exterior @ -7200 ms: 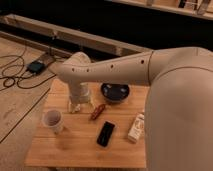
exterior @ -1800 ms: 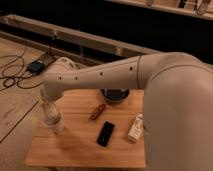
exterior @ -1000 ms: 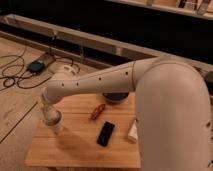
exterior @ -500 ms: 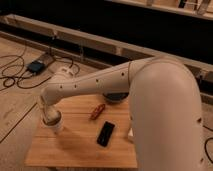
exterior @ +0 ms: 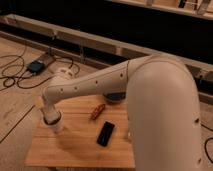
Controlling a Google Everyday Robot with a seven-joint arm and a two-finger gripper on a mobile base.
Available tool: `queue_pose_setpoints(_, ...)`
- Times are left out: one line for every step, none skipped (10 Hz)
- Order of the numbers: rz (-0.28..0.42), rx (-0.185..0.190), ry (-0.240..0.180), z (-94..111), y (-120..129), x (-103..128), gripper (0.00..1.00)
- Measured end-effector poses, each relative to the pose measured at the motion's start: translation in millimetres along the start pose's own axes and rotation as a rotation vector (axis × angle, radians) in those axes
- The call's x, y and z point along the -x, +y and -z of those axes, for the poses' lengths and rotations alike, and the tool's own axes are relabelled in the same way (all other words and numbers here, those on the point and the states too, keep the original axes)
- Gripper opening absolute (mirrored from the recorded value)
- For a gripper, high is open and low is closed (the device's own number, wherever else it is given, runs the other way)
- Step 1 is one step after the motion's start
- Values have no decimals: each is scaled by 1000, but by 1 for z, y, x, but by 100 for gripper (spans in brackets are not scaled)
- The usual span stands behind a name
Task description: Place the white sponge in the ceramic cup
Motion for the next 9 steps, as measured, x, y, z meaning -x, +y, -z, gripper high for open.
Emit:
queue_pose_setpoints(-3, 4, -6, 1, 3, -1, 70)
queue_pose_setpoints(-3, 11, -10, 2, 6, -2, 70)
queue_pose_setpoints(-7, 19, -14, 5, 9, -3, 70)
queue_pose_setpoints(-21, 27, -20, 9, 9, -4, 70)
queue_pose_setpoints(-41, 35, -22, 13, 7, -4, 70)
queue_pose_setpoints(-65, 42, -23, 19, 2, -5, 70)
queue_pose_setpoints(-93, 46, -22, 27, -6, -6, 70)
queue_pose_setpoints(-103, 48, -21, 30, -8, -7, 70)
queue_pose_setpoints(-99, 52, -20, 29, -5, -6, 70)
